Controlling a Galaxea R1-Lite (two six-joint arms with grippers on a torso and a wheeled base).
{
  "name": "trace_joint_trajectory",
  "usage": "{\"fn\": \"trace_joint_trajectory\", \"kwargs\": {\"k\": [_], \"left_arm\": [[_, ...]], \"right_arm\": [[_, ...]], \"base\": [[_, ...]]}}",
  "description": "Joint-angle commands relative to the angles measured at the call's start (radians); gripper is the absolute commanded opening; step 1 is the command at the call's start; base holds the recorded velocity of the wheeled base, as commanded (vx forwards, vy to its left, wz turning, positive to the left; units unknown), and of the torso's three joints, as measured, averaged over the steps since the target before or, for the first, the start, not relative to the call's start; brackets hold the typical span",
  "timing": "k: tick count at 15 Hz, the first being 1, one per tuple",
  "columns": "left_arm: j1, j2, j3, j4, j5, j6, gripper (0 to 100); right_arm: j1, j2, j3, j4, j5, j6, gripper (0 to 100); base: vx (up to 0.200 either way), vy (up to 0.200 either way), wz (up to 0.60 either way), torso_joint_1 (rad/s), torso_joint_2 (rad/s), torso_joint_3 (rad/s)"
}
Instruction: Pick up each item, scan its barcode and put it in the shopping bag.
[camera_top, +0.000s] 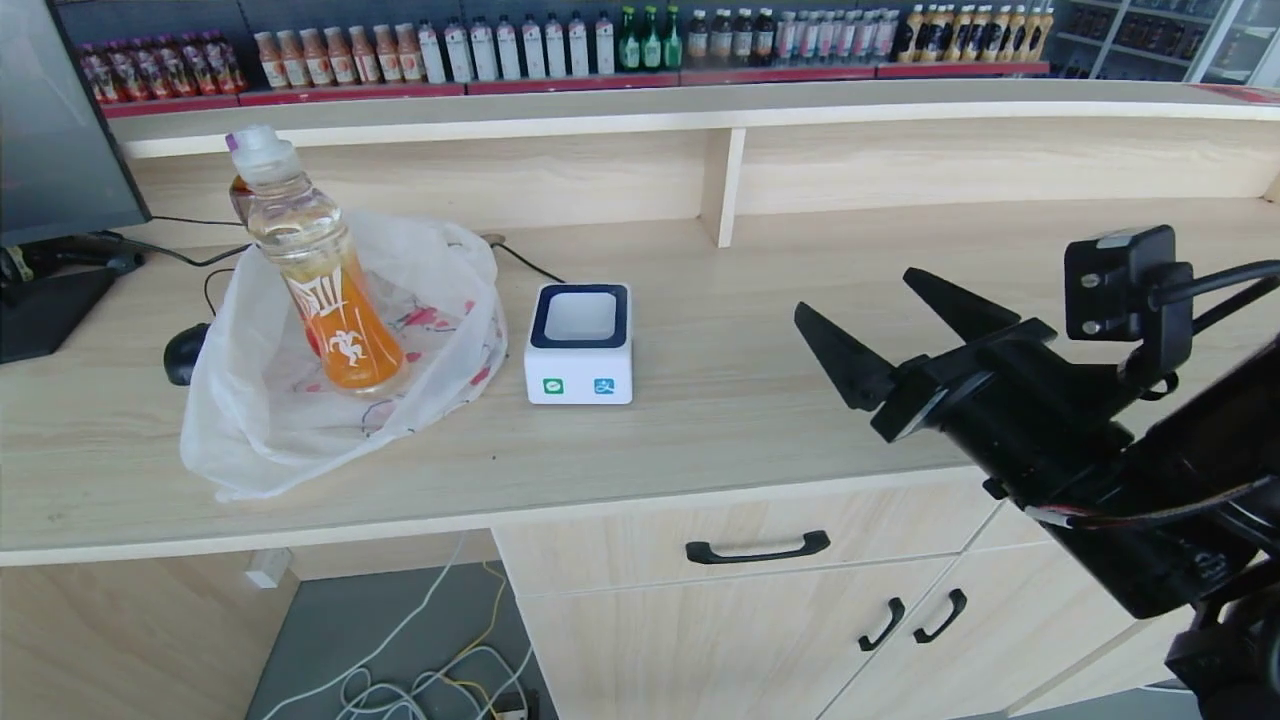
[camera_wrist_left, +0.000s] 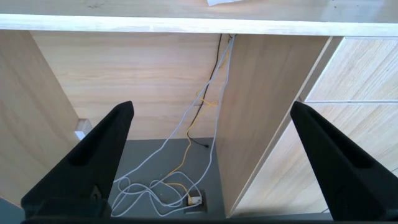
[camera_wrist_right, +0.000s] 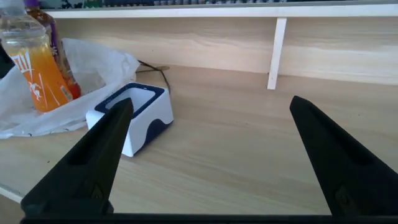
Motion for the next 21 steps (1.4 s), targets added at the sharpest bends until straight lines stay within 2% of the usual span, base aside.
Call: {"fn": "trace_joint_trajectory", "kwargs": {"k": [1,3,5,8,10,13,14,16,19,21], "left_arm": [[0.000,0.001,0.000,0.000,0.000,0.000,100],[0.000,0.001,0.000,0.000,0.000,0.000,100],[0.000,0.001,0.000,0.000,0.000,0.000,100],[0.000,0.001,0.000,0.000,0.000,0.000,100],[0.000,0.001,0.000,0.000,0.000,0.000,100],[0.000,0.001,0.000,0.000,0.000,0.000,100],[0.000,0.001,0.000,0.000,0.000,0.000,100],[0.000,0.001,0.000,0.000,0.000,0.000,100],[0.000,0.001,0.000,0.000,0.000,0.000,100],[0.000,0.001,0.000,0.000,0.000,0.000,100]], "right_arm": [[-0.011,-0.251,0.268,0.002,-0.002,-0.001,100],[-0.031,-0.454,0.523,0.005,0.001,0.004,100],[-0.035,-0.539,0.523,0.079,-0.003,0.032,100],[-0.031,-0.513,0.523,0.085,0.000,0.056,100],[-0.031,-0.530,0.523,0.144,-0.002,0.087,100],[-0.015,-0.770,0.523,0.590,0.020,0.095,100],[-0.001,-0.989,0.520,0.935,0.041,0.085,100],[-0.001,-1.237,0.484,1.286,0.044,0.050,100],[-0.011,-1.468,0.518,1.483,0.064,0.062,100],[-0.038,-1.487,0.520,1.477,0.066,0.062,100]], "base": [[0.000,0.000,0.00,0.000,0.00,0.000],[0.000,0.000,0.00,0.000,0.00,0.000],[0.000,0.000,0.00,0.000,0.00,0.000],[0.000,0.000,0.00,0.000,0.00,0.000],[0.000,0.000,0.00,0.000,0.00,0.000],[0.000,0.000,0.00,0.000,0.00,0.000],[0.000,0.000,0.00,0.000,0.00,0.000],[0.000,0.000,0.00,0.000,0.00,0.000],[0.000,0.000,0.00,0.000,0.00,0.000],[0.000,0.000,0.00,0.000,0.00,0.000]]}}
